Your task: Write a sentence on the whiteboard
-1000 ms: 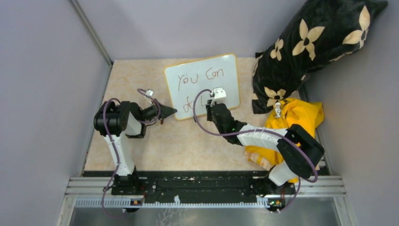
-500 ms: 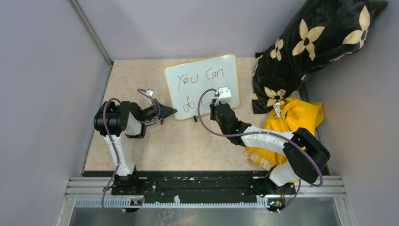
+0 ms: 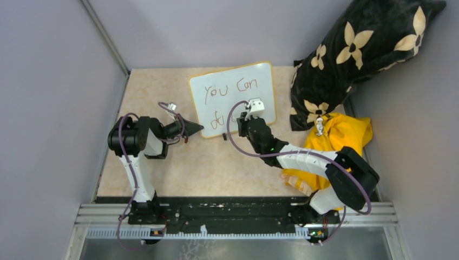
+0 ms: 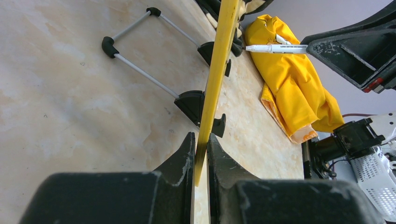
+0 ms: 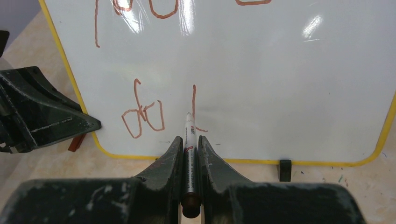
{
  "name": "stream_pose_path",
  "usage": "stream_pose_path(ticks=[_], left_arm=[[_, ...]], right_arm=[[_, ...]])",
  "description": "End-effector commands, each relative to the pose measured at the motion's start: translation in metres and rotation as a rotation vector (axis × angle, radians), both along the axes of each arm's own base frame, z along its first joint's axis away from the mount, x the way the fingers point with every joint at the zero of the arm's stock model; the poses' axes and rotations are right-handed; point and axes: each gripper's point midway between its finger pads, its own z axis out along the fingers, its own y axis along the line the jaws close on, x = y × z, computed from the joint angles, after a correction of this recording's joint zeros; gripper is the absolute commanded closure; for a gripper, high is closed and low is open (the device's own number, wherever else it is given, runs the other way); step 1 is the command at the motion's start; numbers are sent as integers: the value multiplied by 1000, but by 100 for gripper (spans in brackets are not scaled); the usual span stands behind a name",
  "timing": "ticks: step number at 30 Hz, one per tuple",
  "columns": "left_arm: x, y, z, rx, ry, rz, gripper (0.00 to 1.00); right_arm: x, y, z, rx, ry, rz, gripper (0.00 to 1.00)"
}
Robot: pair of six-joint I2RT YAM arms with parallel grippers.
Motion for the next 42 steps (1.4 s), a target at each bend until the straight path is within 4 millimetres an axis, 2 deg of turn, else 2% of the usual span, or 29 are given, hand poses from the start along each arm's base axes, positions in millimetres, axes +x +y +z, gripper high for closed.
stream_pose_path(ticks=[1,6,14,22,34,42], left_arm=[[-2,-4,-1,-4,-2,-23,100],[-2,-4,0,-4,-2,-25,100],[-2,-5,-1,-4,-1,-25,100],[-2,-5,0,-4,-2,-25,100],[-2,-4,-1,-3,-1,-25,100],[-2,-4,-1,-3,-2,-25,100]], right_arm=[[9,26,36,101,-59,36,100],[14,31,34,99,-53,32,100],[20,28,23,65,-32,4,100],[24,16,10,52,-5,-35,100],[26,-11,12,41,-13,-112,100],[23,-14,14,49,-15,-103,100]])
